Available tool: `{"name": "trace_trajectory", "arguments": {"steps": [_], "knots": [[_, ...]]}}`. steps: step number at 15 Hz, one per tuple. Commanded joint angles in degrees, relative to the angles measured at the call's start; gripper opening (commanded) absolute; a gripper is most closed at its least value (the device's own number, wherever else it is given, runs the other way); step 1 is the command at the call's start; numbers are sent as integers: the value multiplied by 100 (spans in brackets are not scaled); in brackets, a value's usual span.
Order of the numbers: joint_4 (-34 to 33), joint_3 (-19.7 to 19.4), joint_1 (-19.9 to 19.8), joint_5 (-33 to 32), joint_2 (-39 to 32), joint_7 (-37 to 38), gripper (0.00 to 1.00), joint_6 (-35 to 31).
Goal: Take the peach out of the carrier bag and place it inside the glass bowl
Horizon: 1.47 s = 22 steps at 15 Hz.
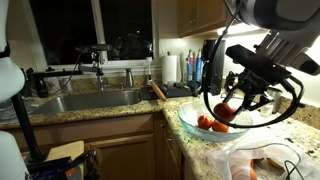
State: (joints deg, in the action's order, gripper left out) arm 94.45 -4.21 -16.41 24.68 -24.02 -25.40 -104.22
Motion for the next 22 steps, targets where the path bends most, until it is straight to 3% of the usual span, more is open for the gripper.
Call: {"name": "trace_trajectory", "arguments": {"steps": [1,22], "knots": [[-111,14,15,-139,-129,123,26,43],[-46,15,132,-457,-369,563,26,-772]]}}
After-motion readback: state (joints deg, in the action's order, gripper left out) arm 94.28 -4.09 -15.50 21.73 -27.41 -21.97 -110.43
